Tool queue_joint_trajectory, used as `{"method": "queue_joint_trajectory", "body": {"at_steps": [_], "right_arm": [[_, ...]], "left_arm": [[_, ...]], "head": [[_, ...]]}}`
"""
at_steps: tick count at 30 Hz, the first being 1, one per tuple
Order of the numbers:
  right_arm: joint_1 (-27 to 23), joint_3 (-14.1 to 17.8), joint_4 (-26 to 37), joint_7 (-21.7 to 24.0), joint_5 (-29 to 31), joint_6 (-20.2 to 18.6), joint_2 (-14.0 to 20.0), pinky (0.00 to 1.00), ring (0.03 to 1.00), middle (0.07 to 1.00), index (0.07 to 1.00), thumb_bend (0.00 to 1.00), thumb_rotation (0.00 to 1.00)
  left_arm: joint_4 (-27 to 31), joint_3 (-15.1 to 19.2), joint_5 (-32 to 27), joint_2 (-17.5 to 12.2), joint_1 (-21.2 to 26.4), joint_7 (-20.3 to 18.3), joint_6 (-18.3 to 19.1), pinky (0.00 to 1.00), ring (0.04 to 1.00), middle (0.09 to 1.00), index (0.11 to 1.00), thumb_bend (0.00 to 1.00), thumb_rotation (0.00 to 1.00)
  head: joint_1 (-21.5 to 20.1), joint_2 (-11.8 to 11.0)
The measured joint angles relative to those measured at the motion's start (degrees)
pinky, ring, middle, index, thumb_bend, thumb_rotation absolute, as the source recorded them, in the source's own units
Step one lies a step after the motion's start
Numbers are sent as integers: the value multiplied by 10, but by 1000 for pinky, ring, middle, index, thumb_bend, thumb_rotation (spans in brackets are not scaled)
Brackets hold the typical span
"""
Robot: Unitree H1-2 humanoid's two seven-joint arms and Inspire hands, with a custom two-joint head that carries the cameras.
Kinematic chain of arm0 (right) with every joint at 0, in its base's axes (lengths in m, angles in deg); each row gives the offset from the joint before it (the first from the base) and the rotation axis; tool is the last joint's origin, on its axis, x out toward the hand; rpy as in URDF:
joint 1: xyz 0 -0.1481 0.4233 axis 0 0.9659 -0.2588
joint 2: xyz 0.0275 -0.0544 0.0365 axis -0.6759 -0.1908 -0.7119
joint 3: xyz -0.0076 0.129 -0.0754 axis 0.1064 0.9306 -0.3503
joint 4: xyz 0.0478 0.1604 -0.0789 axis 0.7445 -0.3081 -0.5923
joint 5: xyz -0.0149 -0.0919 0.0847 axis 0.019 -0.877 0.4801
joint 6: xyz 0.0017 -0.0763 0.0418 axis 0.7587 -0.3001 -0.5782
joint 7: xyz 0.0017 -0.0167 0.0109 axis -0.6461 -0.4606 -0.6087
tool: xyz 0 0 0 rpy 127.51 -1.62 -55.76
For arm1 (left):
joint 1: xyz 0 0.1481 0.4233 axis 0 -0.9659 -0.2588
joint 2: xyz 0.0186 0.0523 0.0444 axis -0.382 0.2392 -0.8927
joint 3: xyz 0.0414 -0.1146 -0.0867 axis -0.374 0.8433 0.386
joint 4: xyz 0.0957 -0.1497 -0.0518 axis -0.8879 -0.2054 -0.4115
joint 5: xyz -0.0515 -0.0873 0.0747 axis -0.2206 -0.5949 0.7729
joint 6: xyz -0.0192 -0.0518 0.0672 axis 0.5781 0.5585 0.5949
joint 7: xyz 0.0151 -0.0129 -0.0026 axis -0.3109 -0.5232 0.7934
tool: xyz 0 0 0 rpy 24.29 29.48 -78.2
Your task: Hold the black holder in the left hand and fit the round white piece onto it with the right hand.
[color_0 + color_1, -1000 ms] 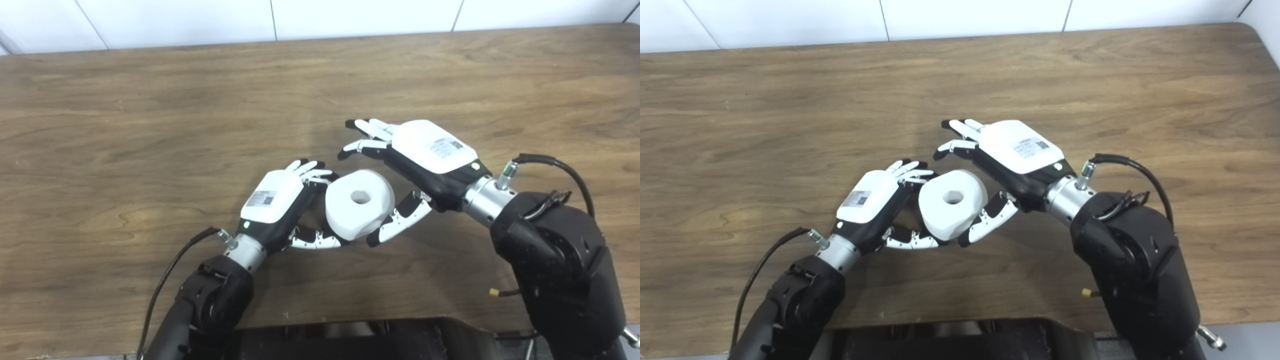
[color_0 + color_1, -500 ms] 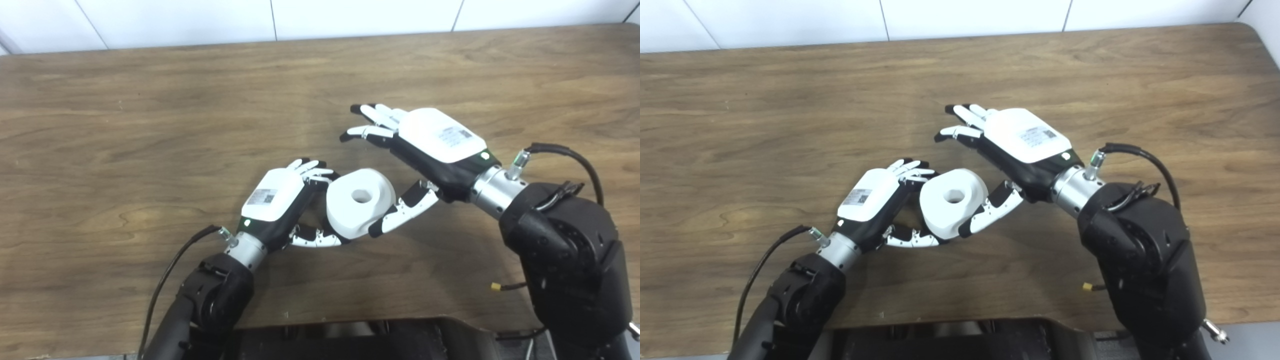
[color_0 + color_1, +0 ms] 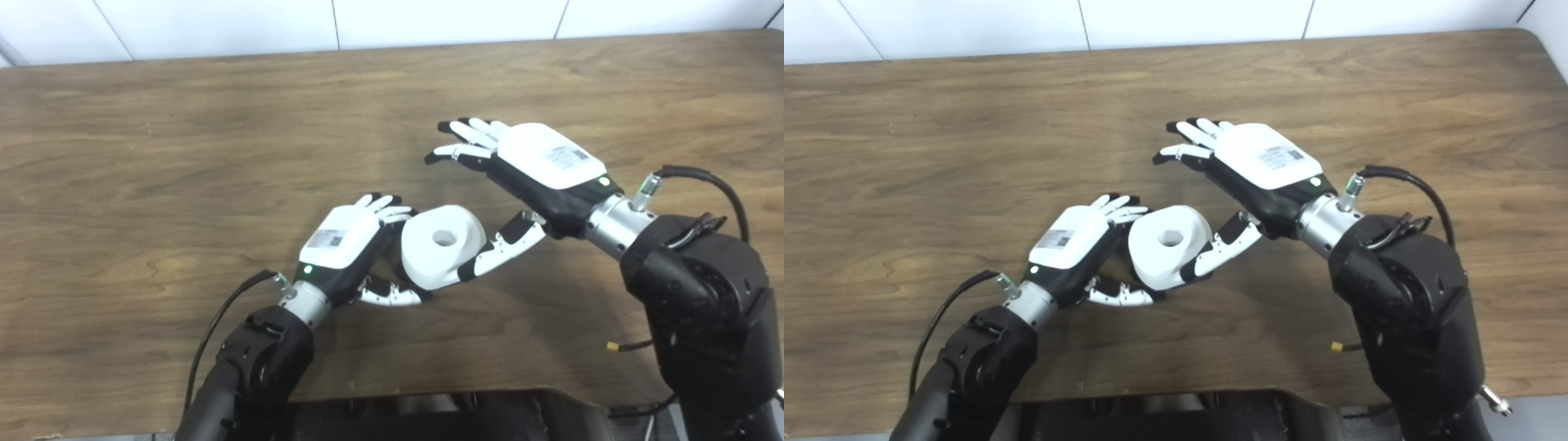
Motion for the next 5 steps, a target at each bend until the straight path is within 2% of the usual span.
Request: {"method": "queue_joint_trajectory", "body": {"at_steps": [5], "right_arm": [[0,0,0,0,1,-1,0,993,1000,986,869,1000,410]], "left_arm": [[14,-3,16,1,4,-36,20,1000,994,953,969,1000,330]], "head": [[-1,1]]}}
